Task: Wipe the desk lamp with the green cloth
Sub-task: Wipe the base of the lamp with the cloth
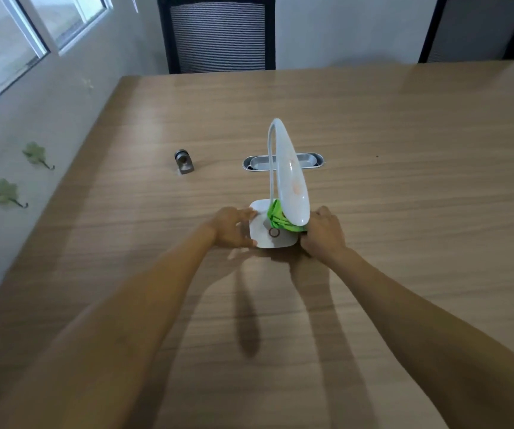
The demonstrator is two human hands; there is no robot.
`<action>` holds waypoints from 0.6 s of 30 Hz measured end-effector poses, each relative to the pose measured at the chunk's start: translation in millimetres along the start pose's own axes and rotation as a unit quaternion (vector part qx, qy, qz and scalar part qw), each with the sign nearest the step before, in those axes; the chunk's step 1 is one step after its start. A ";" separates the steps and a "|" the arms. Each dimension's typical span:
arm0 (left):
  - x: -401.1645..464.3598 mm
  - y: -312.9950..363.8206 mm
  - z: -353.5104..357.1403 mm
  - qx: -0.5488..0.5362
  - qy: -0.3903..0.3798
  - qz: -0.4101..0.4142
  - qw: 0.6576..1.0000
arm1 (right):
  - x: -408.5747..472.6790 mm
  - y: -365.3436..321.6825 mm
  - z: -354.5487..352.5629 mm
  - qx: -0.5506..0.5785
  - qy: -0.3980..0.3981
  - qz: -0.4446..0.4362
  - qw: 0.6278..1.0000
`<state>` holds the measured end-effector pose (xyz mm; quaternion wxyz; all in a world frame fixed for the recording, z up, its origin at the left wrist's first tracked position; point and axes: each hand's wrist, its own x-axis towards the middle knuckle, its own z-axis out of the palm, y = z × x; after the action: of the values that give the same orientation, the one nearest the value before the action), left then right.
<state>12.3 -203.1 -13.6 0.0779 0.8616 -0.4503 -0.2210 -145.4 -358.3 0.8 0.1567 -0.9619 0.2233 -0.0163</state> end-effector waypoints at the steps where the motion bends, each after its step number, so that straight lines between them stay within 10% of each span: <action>1: 0.1 0.3 0.1 -0.002 0.001 0.001 1.000 | -3.7 2.4 1.8 -0.014 -0.006 -0.019 1.000; 7: 6.5 -3.4 1.5 -0.014 0.000 -0.004 1.000 | -28.5 20.9 4.9 -0.129 -0.001 -0.176 0.976; 12: 10.3 -5.8 2.8 -0.011 -0.013 0.009 1.000 | -7.9 -1.9 -15.9 -0.045 0.073 -0.086 0.993; 18: 11.3 -8.0 3.2 0.004 -0.005 0.016 1.000 | -12.3 -10.0 -5.0 -0.070 -0.049 -0.064 0.994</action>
<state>22.4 -207.3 -22.7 0.0756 0.8535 -0.4655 -0.2218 -152.7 -345.9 9.1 0.0987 -0.9825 0.1535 0.0363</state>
